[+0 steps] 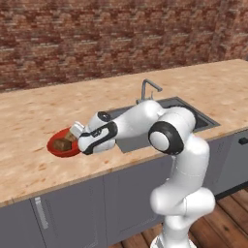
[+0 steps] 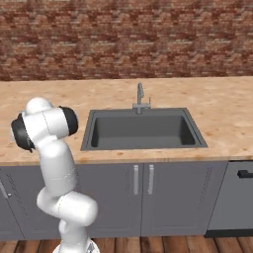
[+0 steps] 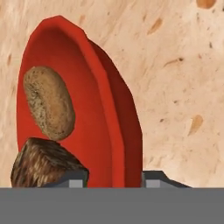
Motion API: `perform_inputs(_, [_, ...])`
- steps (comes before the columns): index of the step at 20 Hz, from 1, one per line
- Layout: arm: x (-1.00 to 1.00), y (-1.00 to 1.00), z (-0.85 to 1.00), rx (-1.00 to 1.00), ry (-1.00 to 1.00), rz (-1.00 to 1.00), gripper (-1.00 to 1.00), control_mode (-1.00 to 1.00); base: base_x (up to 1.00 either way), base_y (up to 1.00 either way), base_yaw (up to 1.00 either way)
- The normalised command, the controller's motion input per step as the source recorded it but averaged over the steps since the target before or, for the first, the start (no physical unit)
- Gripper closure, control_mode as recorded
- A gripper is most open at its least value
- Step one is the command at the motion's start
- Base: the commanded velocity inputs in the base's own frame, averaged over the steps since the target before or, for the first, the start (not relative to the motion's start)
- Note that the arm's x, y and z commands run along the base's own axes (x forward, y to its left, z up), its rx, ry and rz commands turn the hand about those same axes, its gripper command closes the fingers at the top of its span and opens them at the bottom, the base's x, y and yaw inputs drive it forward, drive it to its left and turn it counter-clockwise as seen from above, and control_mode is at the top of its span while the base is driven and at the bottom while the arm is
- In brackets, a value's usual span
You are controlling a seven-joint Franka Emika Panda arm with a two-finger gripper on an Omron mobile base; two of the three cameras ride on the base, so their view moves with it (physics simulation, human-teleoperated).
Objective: Pick up the heated bread from the toaster oven and place it in the bowl. Then move the bread bowl to the dining counter.
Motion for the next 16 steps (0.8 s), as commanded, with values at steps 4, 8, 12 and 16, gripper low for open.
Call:
perform_inputs(4, [0.03,-0.04,0.18,0.00,0.00,0.00,-1.00,-1.00,0.00,0.00,0.00])
perform_inputs(8, [-0.59,-0.68,0.85,0.02,-0.02,0.00,-1.00,-1.00,0.00,0.00,0.00])
perform_inputs(12, [-0.97,-1.00,0.99,0.09,-0.03,0.00,-1.00,-1.00,0.00,0.00,0.00])
perform_inputs(16, [-1.00,-1.00,0.92,0.14,-0.09,-0.01,-1.00,-1.00,0.00,0.00,0.00])
